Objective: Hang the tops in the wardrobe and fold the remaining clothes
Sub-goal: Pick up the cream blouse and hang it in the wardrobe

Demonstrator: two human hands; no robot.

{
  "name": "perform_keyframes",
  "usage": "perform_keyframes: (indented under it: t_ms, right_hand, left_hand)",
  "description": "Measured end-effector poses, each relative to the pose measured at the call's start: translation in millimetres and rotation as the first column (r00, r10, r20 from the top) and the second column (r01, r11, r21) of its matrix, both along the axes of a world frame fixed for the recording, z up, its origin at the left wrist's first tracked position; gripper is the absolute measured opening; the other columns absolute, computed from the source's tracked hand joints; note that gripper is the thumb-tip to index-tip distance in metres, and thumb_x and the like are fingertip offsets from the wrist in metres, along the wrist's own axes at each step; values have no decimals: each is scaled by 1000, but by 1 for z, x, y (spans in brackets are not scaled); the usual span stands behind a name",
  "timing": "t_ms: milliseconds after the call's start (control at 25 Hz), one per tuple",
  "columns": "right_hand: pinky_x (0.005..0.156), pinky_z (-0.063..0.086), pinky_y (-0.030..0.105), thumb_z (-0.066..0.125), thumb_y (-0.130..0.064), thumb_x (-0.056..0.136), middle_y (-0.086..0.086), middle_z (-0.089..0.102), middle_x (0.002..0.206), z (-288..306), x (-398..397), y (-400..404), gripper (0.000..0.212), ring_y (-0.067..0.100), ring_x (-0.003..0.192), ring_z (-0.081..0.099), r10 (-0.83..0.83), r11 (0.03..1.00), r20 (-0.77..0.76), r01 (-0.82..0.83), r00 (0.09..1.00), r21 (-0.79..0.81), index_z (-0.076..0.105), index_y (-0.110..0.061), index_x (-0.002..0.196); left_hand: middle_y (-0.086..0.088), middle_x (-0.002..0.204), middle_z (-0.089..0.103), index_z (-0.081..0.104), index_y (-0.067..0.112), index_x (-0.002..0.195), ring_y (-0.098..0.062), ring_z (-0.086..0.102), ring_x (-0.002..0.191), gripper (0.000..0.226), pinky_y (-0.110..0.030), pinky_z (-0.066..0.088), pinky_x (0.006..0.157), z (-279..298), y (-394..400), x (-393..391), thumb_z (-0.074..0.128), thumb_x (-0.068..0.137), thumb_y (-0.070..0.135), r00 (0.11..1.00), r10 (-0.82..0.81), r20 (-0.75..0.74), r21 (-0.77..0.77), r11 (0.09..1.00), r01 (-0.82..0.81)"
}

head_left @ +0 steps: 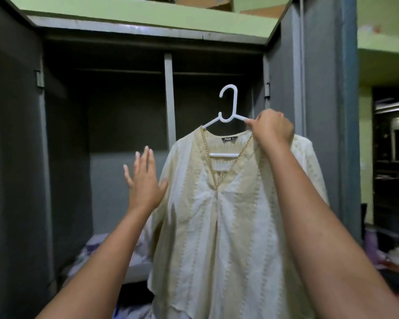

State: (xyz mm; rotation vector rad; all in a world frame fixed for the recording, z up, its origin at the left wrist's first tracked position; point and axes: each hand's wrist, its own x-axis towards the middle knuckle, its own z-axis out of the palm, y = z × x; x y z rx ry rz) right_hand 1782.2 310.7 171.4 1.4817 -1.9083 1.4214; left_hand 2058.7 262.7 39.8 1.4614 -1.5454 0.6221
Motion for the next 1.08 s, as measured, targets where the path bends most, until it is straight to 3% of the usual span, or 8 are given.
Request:
perform_keyframes:
  t_ms: [120,240,400,560,680,800,1080]
  right_hand:
    - [61,35,31,57,-47,91,12,62,97,53,-20,-31,41,27,76,50,-98,995,-5,98,995,-35,62,-7,98]
    - [63,38,32,57,-44,92,14,64,104,81,-35,-88,41,31,90,60,-177,984,-58,175,983,-38,62,-4,103]
    - [67,42,32,58,-35,94,15,64,107,114,-56,-188,33,33,98,62,-260,964,-95,253,961,-83,63,-4,106]
    - [67,43,33,56,-16,95,15,63,108,156,-64,-273,18,33,98,62,-319,939,-91,302,943,-163,63,-4,106]
    - [74,46,36,48,-2,94,17,61,116,182,-62,-327,24,35,107,59,-370,916,-119,340,921,-211,62,-1,112]
    - [74,46,36,44,2,93,18,60,118,196,-61,-368,27,35,110,58,-423,898,-173,387,889,-209,61,2,114]
    - [73,44,35,43,5,91,18,62,113,221,-69,-425,28,36,106,59,-502,858,-224,451,835,-245,62,2,111]
  left_hand:
    - [2,161,-6,0,14,153,-17,-10,147,80,-46,-8,119,42,-49,-22,49,95,38,992,-102,79,-27,994,105]
    - [0,161,0,3,12,153,-17,-7,148,76,-41,-6,119,74,-104,-33,46,96,38,982,-121,147,-93,986,135]
    - [-5,160,-10,-4,10,152,-21,-11,147,80,-42,-2,120,116,-190,-51,41,96,46,970,6,244,-161,986,34]
    - [-12,158,-19,-12,4,150,-26,-17,146,90,-43,-2,120,156,-253,-68,38,94,54,962,182,204,-334,936,-106]
    - [-22,156,-18,-17,-4,146,-33,-14,146,101,-44,-2,119,165,-284,-72,42,90,56,956,274,105,-380,899,-216]
    - [-26,154,-19,-17,-7,145,-34,-16,145,103,-47,-2,120,157,-301,-67,41,89,57,903,411,122,-465,828,-314]
    - [-25,156,-11,-12,-8,146,-32,-9,147,98,-43,5,121,154,-316,-63,36,89,56,897,417,143,-557,783,-275]
